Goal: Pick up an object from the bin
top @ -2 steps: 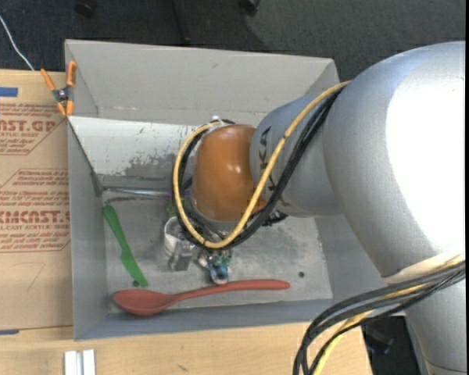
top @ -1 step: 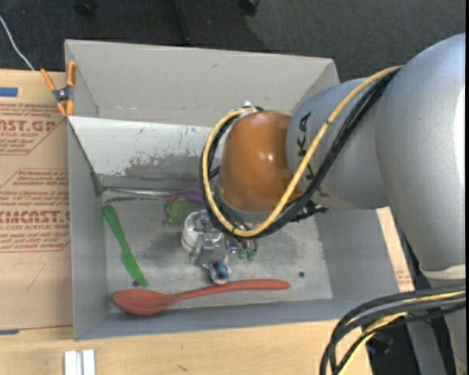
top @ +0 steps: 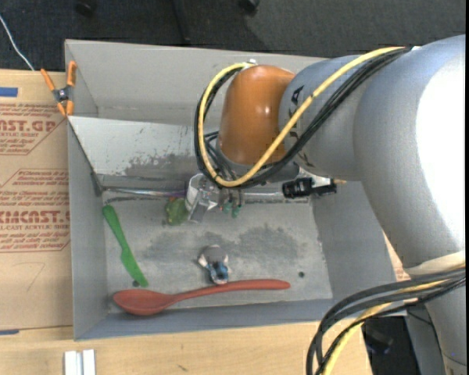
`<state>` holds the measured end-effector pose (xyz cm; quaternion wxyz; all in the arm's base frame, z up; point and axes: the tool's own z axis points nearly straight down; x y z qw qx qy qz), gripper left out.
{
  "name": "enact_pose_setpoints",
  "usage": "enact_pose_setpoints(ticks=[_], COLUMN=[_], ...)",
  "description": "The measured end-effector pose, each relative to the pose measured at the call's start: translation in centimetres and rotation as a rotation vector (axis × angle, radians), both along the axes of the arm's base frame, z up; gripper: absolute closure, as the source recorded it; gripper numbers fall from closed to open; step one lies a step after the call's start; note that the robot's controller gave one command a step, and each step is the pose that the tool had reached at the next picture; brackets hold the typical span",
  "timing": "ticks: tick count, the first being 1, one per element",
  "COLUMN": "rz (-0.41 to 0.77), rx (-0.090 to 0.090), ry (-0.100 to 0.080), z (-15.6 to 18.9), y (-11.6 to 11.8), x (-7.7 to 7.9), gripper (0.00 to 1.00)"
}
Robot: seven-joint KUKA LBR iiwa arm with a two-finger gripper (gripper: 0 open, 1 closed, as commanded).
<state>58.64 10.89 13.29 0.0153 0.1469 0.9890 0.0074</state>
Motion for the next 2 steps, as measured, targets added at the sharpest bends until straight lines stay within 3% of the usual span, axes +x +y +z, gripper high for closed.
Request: enact_pose_setpoints(ticks=[1, 2], rz=[0.0, -0.063], rx=[0.0, 0.008], ry=[0.0, -0.025], z=[0.0, -3.3], y=[0.0, 3.0], x=[0.0, -0.6], gripper=[1.0, 1.0])
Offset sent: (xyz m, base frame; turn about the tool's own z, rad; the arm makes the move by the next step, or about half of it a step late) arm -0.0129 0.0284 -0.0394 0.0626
